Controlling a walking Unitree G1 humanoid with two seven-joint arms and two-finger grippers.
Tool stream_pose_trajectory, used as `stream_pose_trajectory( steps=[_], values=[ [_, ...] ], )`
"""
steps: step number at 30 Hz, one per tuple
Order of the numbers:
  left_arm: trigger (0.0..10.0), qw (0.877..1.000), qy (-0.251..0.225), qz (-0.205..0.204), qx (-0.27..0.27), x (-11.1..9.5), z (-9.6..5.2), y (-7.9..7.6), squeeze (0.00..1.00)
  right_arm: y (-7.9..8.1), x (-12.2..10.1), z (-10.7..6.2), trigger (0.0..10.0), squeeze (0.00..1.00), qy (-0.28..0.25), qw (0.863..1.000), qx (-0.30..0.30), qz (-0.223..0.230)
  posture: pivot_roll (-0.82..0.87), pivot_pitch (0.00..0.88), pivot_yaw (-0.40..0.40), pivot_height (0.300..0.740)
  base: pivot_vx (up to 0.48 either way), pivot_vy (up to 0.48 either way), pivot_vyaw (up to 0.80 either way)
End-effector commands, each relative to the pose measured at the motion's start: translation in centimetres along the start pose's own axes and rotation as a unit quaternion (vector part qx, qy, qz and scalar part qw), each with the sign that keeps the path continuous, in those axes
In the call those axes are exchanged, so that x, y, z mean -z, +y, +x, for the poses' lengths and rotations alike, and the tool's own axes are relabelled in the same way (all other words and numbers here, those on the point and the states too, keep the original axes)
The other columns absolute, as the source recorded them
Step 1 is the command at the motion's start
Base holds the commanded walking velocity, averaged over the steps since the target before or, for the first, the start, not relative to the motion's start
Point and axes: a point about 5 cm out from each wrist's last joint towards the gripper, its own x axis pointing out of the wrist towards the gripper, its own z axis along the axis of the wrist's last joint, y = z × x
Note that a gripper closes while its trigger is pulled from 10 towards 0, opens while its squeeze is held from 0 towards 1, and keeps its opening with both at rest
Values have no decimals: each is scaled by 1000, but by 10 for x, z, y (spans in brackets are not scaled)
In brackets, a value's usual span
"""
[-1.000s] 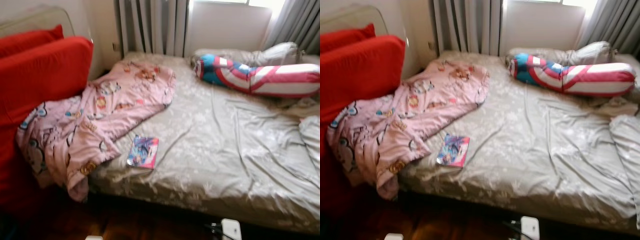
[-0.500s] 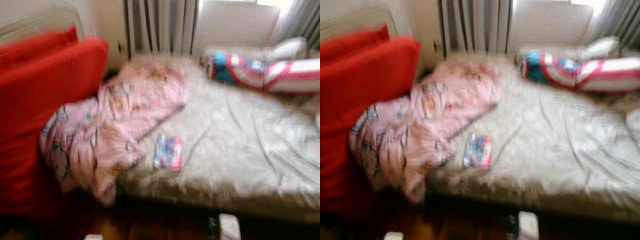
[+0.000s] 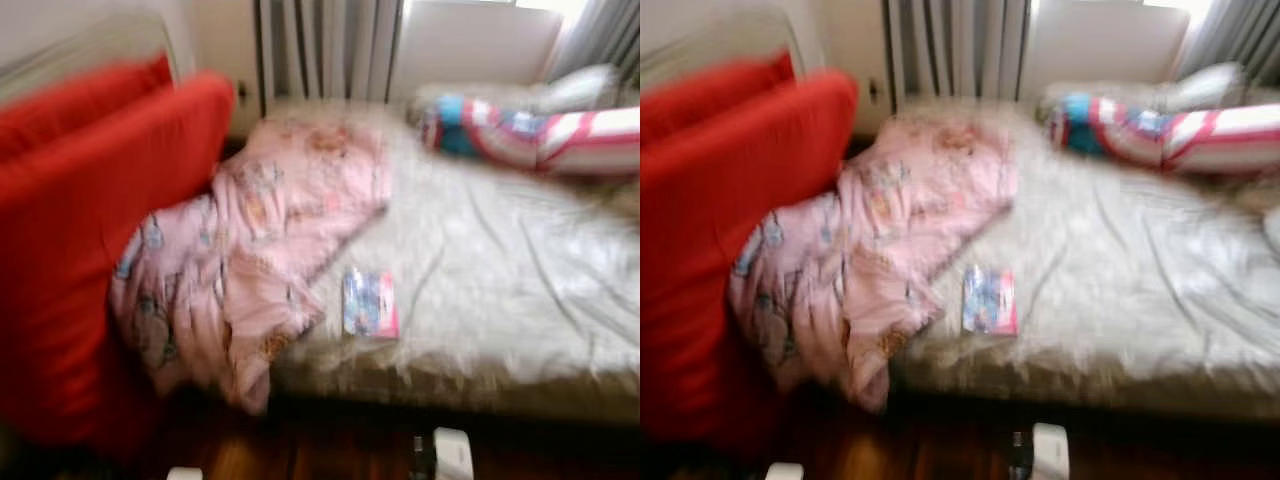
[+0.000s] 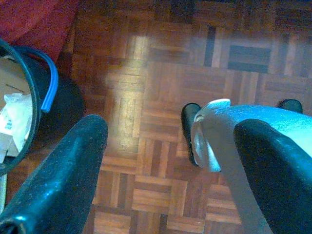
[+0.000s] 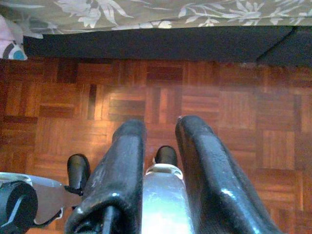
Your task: Clean up the room
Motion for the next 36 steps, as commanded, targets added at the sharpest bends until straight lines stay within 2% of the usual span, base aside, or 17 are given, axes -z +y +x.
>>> stream_pose_trajectory(
  steps=[1,36],
  values=[
    [10000,1000,5,5,14,1,0,-7,0,-8,1,-1,10000,0,-4,1000,12,-1,-35,27,-20,740,0,0,0],
    [10000,1000,5,6,15,1,0,-7,0,-7,-2,0,10000,0,-2,1000,10,-11,-36,28,-21,740,0,0,0]
  ],
)
